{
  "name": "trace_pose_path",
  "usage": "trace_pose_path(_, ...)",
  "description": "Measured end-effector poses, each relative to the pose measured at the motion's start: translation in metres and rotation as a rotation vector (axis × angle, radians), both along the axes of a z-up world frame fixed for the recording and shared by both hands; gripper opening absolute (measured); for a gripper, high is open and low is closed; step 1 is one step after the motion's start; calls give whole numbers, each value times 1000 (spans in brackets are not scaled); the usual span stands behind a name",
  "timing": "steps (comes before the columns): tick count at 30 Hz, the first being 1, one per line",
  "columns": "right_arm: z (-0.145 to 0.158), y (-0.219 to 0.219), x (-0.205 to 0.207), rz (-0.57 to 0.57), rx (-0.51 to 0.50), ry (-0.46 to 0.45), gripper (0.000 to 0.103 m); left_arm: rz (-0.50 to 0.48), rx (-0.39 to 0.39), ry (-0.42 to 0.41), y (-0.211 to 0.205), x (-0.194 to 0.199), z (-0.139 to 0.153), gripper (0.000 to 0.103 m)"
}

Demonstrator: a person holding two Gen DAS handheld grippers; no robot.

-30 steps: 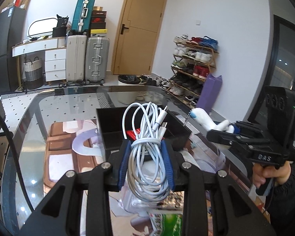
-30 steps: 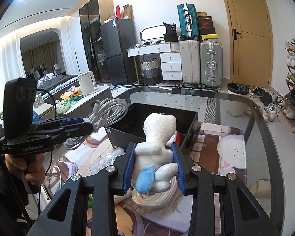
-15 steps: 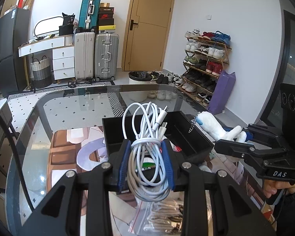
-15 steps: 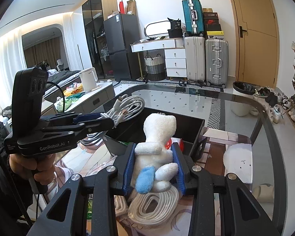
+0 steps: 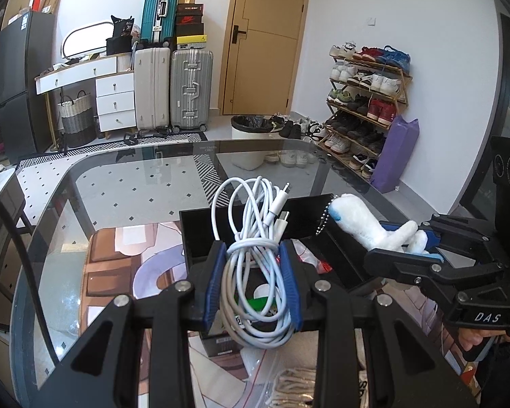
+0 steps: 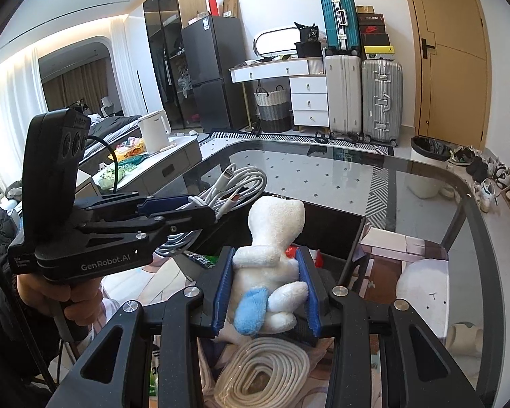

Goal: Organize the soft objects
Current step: 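Carry the white cable with the left gripper and the plush toy with the right gripper toward the black box, then lower the cable and plush toy into the box and open both grippers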

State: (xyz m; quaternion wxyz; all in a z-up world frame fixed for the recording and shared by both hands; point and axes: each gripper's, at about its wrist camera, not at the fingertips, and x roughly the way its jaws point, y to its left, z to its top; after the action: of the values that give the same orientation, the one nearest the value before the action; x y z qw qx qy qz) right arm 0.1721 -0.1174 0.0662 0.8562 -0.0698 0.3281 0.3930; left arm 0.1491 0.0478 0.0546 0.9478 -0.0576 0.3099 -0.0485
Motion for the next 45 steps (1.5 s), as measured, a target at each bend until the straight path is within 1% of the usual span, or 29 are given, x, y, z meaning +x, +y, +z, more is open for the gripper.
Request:
trace_pose_path(11, -9, 8, 23, -26, -12, 19, 37, -4, 4, 23, -5, 16, -14, 31)
trace_pose_path(18, -20, 15, 33, -26, -16, 38, 37, -9, 31, 21, -9, 17, -13, 31)
trace_pose_path(26, -26, 17, 38, -27, -24, 47, 37, -26, 64, 44, -20, 20, -10, 31)
trace_pose_path(33, -32, 19, 43, -33, -35, 48, 37, -35, 54, 57, -19, 19, -11, 31)
trace_pose_path(35, -33, 20, 42, -30, -53, 29, 42, -36, 56, 59, -19, 18, -12, 31)
trace_pose_path(37, -32, 20, 38, -34, -58, 8, 55, -33, 52, 67, -18, 18, -13, 31)
trace_pose_path(38, -31, 19, 37, -38, -59, 1, 58, -30, 52, 69, -18, 18, -14, 32)
trace_pose_path(39, -30, 18, 36, -43, -58, -5, 63, -27, 51, 72, -17, 19, -14, 33)
trace_pose_path(40, -28, 15, 35, -48, -57, -11, 68, -25, 49, 77, -17, 19, -15, 38)
trace_pose_path(41, -27, 12, 34, -54, -56, -17, 70, -22, 46, 79, -16, 18, -15, 43)
trace_pose_path(42, -25, 9, 33, -59, -53, -22, 74, -21, 41, 80, -16, 17, -15, 56)
trace_pose_path(43, -23, 5, 31, -65, -48, -26, 78, -18, 34, 81, -15, 16, -14, 58)
trace_pose_path(44, -22, 2, 30, -70, -45, -26, 80, -19, 27, 78, -14, 14, -13, 58)
trace_pose_path(45, -20, 0, 28, -75, -43, -26, 84, -22, 24, 78, -13, 13, -13, 59)
